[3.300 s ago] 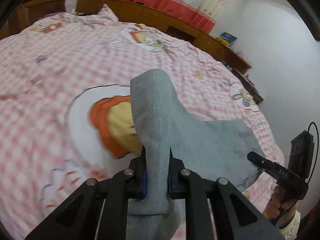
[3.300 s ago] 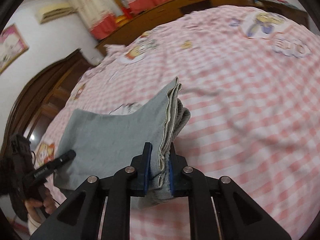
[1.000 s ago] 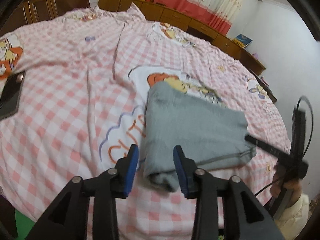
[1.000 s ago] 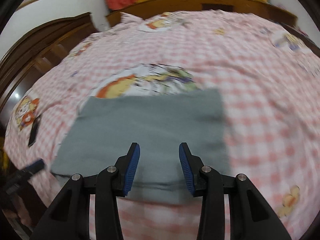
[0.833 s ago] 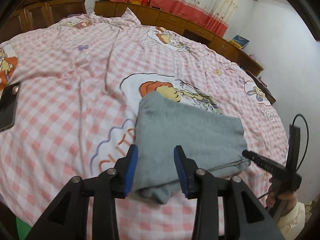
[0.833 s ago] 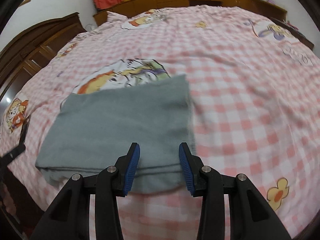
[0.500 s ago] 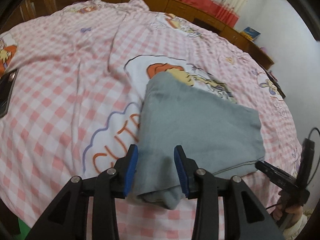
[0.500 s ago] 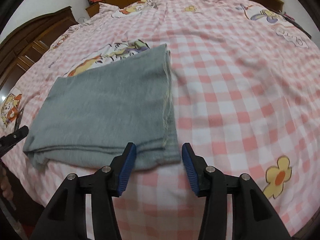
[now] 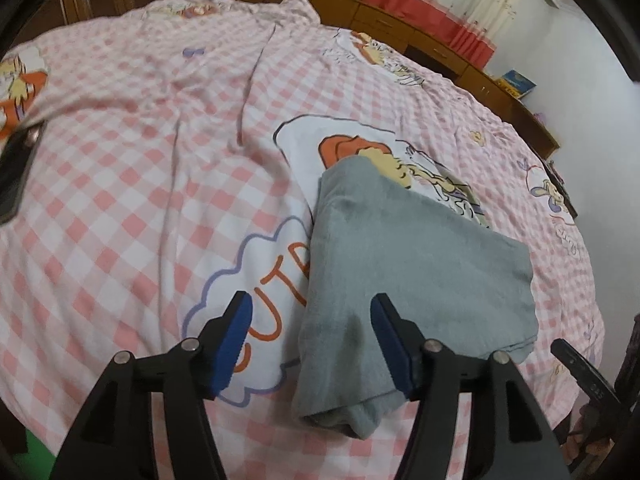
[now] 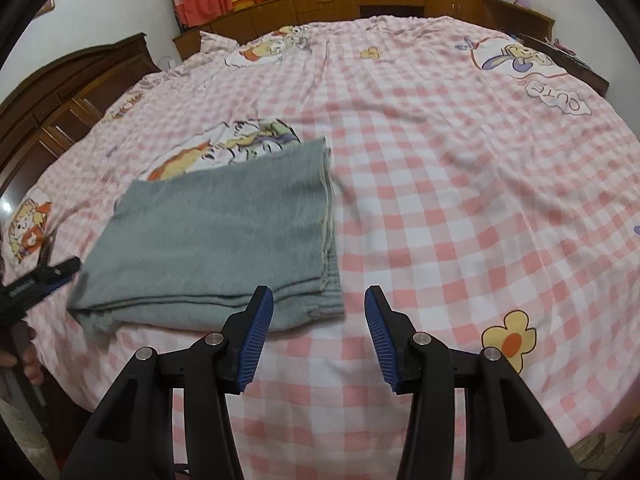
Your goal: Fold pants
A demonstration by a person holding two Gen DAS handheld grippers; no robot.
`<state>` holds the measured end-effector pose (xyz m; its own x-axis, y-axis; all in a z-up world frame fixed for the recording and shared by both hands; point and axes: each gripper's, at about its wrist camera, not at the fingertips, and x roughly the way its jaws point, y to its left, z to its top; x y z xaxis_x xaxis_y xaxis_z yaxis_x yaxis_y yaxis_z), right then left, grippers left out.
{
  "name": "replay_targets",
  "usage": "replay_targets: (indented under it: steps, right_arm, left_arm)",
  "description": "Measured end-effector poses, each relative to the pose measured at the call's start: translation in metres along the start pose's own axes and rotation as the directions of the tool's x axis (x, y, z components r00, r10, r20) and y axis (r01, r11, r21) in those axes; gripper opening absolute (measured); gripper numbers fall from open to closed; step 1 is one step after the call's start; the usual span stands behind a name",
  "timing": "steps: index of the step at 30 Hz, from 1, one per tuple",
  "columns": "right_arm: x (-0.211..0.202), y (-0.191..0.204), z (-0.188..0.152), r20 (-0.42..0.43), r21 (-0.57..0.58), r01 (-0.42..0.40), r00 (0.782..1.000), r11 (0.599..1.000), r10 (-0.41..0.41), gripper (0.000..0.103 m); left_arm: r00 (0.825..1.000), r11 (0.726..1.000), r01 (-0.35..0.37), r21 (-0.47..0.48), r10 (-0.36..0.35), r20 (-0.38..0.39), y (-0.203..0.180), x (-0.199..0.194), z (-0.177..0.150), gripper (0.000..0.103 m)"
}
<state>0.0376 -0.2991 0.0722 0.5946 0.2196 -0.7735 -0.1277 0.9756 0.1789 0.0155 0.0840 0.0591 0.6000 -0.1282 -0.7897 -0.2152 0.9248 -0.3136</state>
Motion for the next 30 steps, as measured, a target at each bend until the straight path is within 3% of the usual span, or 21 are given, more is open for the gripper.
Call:
replay_targets:
  steps: [11,16,20,22,24,30]
  right_arm:
    - [0.008,0.009,-0.001,-0.021,-0.012,-0.021,1.000,1.000,0.021,0.049]
    - [0.011,0.011,-0.005,-0.032,-0.014,-0.033,0.999,0.999,0.032,0.049]
    - [0.011,0.012,-0.006,-0.033,-0.010,-0.035,0.999,0.999,0.034,0.049]
    - [0.010,0.012,-0.007,-0.030,-0.006,-0.036,0.999,0.999,0.036,0.049]
    - [0.009,0.011,-0.007,-0.025,-0.003,-0.036,0.999,0.999,0.036,0.049]
    - [0.000,0.004,-0.008,0.002,0.019,-0.050,0.999,0.999,0.050,0.049]
  left_arm:
    - [1.000,1.000,0.017,0.008,-0.017,-0.017,-0.001,0.018,-0.011,0.069]
    - [1.000,0.998,0.016,0.062,-0.016,-0.005,-0.014,0.021,-0.019,0.067]
    - [1.000,0.997,0.011,0.080,-0.011,-0.002,-0.020,0.027,-0.023,0.028]
    - [1.000,0.995,0.005,0.097,-0.005,0.008,-0.024,0.023,-0.022,0.018]
    - [1.000,0.994,-0.003,0.113,0.000,0.027,-0.030,0.014,-0.018,0.015]
    - [0.990,0.975,0.049,0.218,-0.076,0.119,-0.065,-0.033,-0.004,0.014]
